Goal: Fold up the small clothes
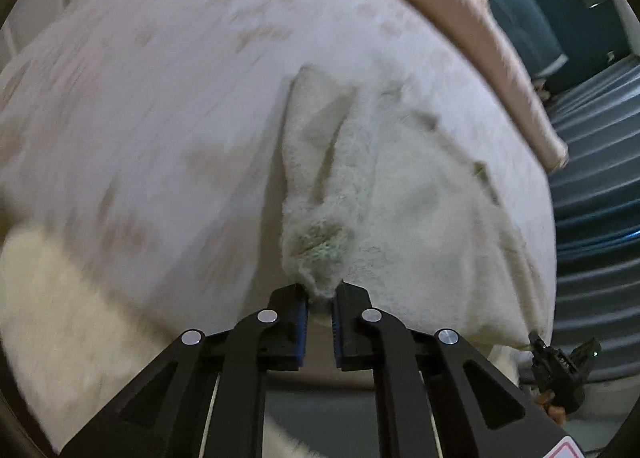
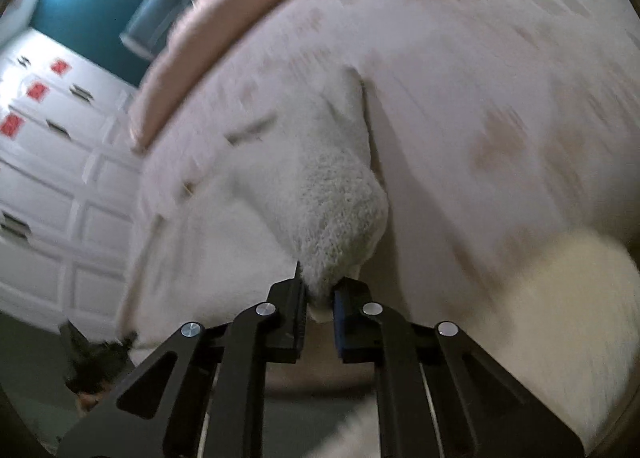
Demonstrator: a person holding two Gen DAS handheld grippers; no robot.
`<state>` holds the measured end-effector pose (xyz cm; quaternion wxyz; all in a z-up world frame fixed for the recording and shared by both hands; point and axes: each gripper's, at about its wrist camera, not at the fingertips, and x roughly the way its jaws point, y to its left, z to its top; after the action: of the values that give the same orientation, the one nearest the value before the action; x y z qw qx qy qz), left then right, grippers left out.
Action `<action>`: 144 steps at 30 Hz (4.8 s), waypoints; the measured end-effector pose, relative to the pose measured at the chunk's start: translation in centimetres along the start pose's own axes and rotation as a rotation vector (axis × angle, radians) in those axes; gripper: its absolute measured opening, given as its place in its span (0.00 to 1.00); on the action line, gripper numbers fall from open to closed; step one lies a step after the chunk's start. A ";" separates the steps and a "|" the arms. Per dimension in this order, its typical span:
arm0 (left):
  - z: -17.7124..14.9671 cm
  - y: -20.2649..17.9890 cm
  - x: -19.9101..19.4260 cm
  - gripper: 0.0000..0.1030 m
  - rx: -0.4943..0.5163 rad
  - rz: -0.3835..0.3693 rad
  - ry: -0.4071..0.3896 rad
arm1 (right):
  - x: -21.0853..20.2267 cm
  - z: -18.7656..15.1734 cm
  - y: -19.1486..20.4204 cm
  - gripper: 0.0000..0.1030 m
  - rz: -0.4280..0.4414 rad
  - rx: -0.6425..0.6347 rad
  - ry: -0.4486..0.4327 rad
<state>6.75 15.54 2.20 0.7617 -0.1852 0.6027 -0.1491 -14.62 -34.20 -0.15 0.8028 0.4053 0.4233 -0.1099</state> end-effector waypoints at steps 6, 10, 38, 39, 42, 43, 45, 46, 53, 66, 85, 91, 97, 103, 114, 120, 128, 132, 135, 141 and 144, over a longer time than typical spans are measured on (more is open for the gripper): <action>-4.1 1.1 0.7 0.08 0.012 0.086 0.056 | -0.6 -4.0 -1.6 0.15 -0.177 -0.044 0.068; -0.9 -0.9 -1.5 0.15 0.037 0.030 -0.040 | -3.5 -0.3 0.6 0.57 -0.199 -0.125 -0.116; 10.8 -8.1 3.1 0.04 0.120 -0.043 -0.259 | -1.0 11.9 7.3 0.04 0.021 -0.212 -0.368; 10.7 -7.7 4.1 0.04 0.114 -0.038 -0.232 | 0.4 12.0 6.7 0.11 -0.014 -0.204 -0.307; 10.2 -6.6 6.0 0.05 0.079 -0.038 -0.184 | 4.0 10.9 5.0 0.48 -0.056 -0.188 -0.187; 10.2 -6.3 6.4 0.05 0.075 -0.031 -0.178 | 5.0 10.5 4.7 0.50 -0.086 -0.200 -0.162; 9.9 -6.2 7.0 0.07 0.084 -0.004 -0.177 | 6.8 10.0 4.1 0.51 -0.129 -0.221 -0.117; 9.9 -6.2 7.2 0.09 0.087 0.002 -0.170 | 7.7 9.9 3.9 0.51 -0.139 -0.220 -0.090; 11.1 -7.6 9.0 0.04 0.158 0.023 -0.111 | 6.3 10.2 6.0 0.07 -0.015 -0.233 -0.129; 12.4 -5.6 8.9 0.04 0.086 0.090 -0.197 | 5.4 14.0 5.2 0.07 -0.023 -0.159 -0.260; 1.4 -13.6 3.9 0.26 0.338 0.014 -0.157 | 6.2 1.2 15.6 0.15 0.032 -0.457 -0.017; -4.0 -13.7 8.3 0.29 0.401 0.060 -0.004 | 10.1 -6.3 17.5 0.12 0.059 -0.564 0.165; -3.7 -7.4 6.2 0.29 0.328 0.165 -0.024 | 5.1 -2.9 6.0 0.10 -0.165 -0.329 0.099; -3.8 -4.9 4.6 0.18 0.241 0.152 -0.033 | 1.0 -1.9 -0.7 0.10 -0.214 -0.129 0.059; -1.1 -1.7 3.2 0.51 0.070 0.295 -0.139 | 3.7 -0.1 -0.1 0.31 -0.243 -0.123 0.027; -1.5 0.3 3.3 0.55 0.038 0.309 -0.122 | -1.5 0.7 4.4 0.16 -0.157 -0.246 -0.157; -2.0 0.4 3.2 0.57 0.039 0.319 -0.132 | 2.7 1.4 0.5 0.20 -0.295 -0.166 -0.017; -1.7 -1.3 1.2 0.52 0.049 0.237 -0.173 | 0.9 1.7 2.2 0.34 -0.312 -0.171 -0.090; 0.1 -3.2 0.1 0.53 0.071 0.181 -0.221 | 0.2 3.2 3.7 0.47 -0.309 -0.217 -0.151; 6.2 -6.6 2.7 0.61 0.113 0.075 -0.226 | 3.1 8.4 6.7 0.64 -0.237 -0.296 -0.193; 8.5 -7.9 5.0 0.63 0.120 0.085 -0.223 | 5.5 10.2 7.6 0.68 -0.231 -0.312 -0.186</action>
<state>16.15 7.15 3.33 0.8393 -0.1288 0.5117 -0.1311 -1.26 -36.00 3.08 0.8734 0.2132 0.4030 -0.1713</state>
